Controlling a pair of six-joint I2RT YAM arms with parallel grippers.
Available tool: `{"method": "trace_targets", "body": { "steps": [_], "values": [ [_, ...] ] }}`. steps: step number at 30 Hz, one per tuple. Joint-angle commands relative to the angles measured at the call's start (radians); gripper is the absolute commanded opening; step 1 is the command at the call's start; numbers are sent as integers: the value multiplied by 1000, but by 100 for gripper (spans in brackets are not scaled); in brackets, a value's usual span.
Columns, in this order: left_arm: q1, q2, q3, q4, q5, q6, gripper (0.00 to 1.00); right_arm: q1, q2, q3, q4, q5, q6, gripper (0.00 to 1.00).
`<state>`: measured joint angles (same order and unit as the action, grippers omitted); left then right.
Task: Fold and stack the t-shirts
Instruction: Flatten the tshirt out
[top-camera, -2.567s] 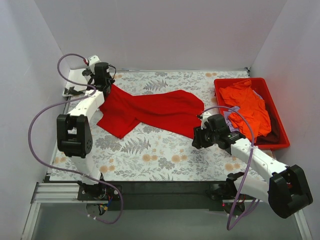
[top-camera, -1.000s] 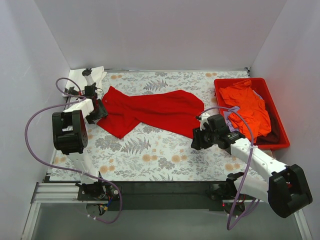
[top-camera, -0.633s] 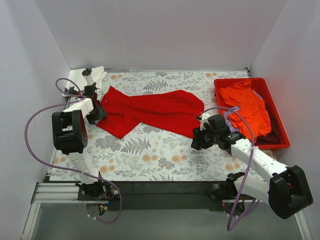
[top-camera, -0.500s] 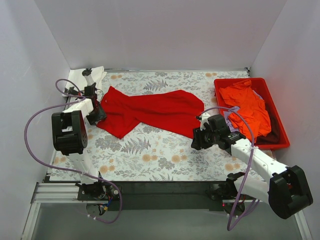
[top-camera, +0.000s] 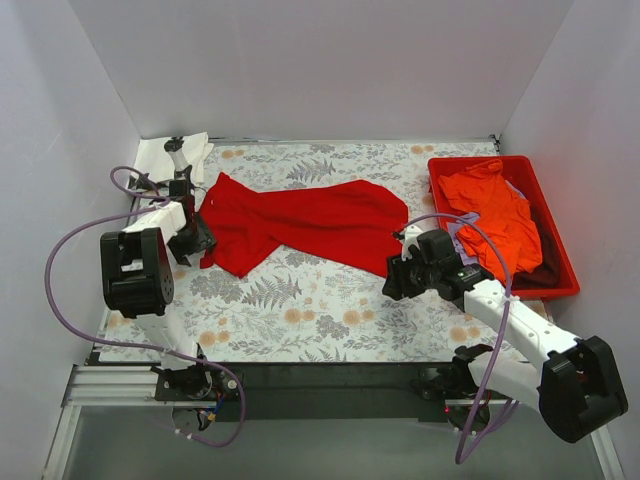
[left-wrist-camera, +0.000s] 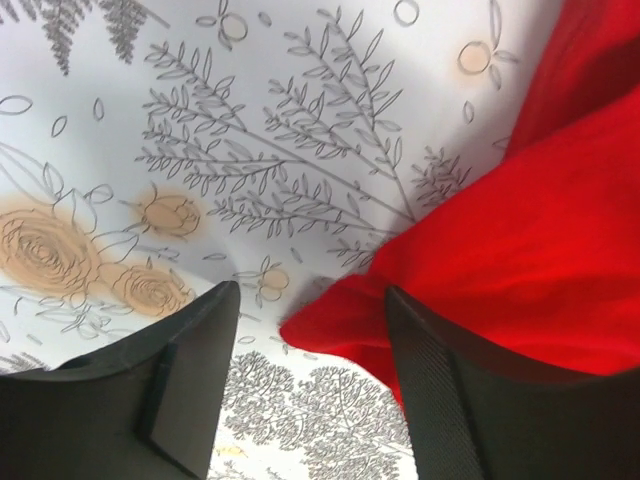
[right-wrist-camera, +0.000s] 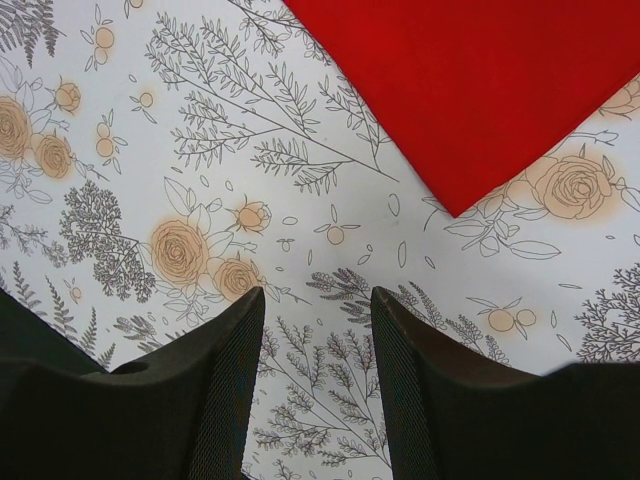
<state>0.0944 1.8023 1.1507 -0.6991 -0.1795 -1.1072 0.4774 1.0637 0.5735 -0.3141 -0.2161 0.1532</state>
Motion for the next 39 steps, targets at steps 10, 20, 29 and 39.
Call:
{"method": "trace_targets", "body": {
  "steps": [10, 20, 29, 39],
  "values": [
    [-4, -135, 29, -57, -21, -33, 61, 0, -53, -20, 20, -8, -7, 54],
    [-5, -132, -71, -20, 15, -31, 57, 0, -51, -23, 20, -8, -7, 54],
    [-9, -80, -101, 26, -8, -42, 57, 1, -51, -26, 20, -5, -7, 54],
    [-10, -15, -40, 42, -60, -42, 56, 0, -47, -29, 20, -3, -7, 54]
  ]
}}
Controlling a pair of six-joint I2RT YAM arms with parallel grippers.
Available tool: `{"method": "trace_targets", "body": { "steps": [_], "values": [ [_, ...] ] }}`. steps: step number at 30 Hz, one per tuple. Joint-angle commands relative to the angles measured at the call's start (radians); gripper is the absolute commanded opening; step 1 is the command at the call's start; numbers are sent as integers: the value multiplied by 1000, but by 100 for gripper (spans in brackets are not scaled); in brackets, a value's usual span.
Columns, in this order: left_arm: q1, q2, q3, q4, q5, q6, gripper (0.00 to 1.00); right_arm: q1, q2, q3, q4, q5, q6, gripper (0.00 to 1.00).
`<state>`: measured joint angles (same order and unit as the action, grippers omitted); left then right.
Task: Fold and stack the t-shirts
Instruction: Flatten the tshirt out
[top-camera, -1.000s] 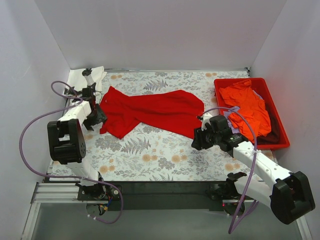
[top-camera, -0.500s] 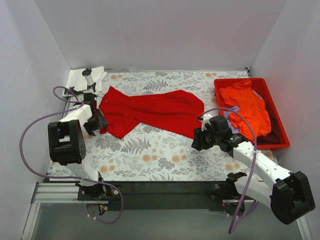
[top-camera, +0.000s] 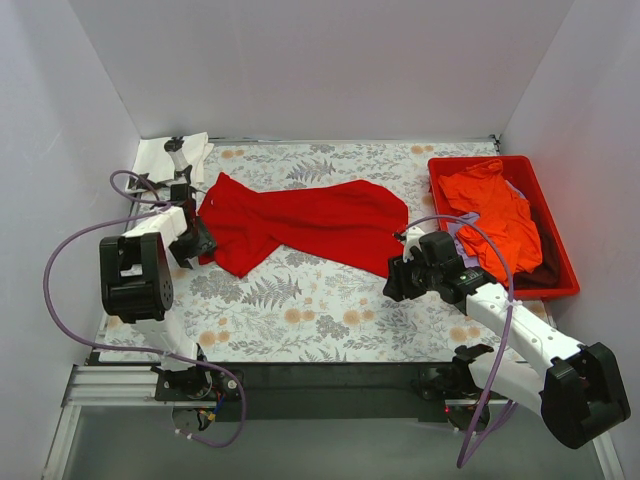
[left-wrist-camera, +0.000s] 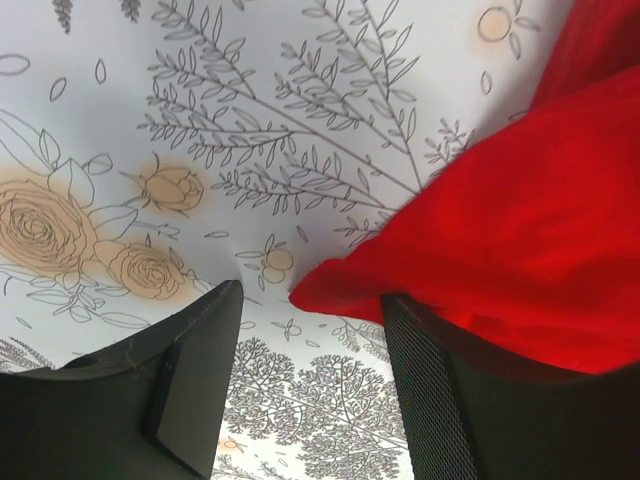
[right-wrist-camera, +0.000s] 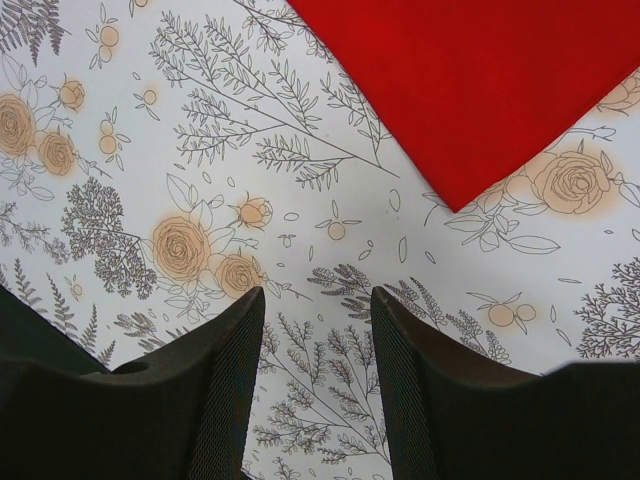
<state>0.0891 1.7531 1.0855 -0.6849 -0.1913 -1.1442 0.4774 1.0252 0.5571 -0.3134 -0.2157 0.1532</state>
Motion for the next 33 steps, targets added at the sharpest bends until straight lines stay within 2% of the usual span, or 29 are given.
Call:
{"method": "trace_targets", "body": {
  "steps": [1, 7, 9, 11, 12, 14, 16, 21, 24, 27, 31, 33],
  "values": [
    [-5, 39, 28, 30, -48, -5, 56, 0, -7, -13, 19, -4, -7, 54],
    [-5, 82, 30, 30, -46, -2, 45, 1, -5, -11, 19, -4, -9, 54],
    [-3, 88, 21, 36, -43, -3, 34, 0, -4, -10, 17, -4, -9, 54],
    [-5, 88, -4, 44, -48, -3, 28, 0, -2, -8, 19, -1, -6, 54],
    [-3, 86, -12, 50, -53, -2, 20, 1, -2, -8, 19, -2, -6, 54],
    [-3, 82, -33, 61, -68, 4, 15, 0, -1, -5, 19, -1, -3, 54],
    [-3, 71, -42, 62, -83, 6, 1, 0, 3, -2, 19, 2, -1, 54],
    [-3, 0, -45, 30, -137, -8, 0, 0, 15, 12, 17, 32, 19, 54],
    [-3, -75, -47, -19, -247, -64, 0, 0, 27, 24, 10, 94, 55, 54],
    [-5, -167, -71, -35, -304, -110, 0, 0, 61, 49, -13, 191, 94, 55],
    [-5, -296, -139, 10, -327, -126, 0, 0, 127, 101, -53, 347, 146, 60],
    [-6, -366, -162, 39, -315, -132, 0, 0, 164, 116, -62, 372, 170, 61]
  ]
}}
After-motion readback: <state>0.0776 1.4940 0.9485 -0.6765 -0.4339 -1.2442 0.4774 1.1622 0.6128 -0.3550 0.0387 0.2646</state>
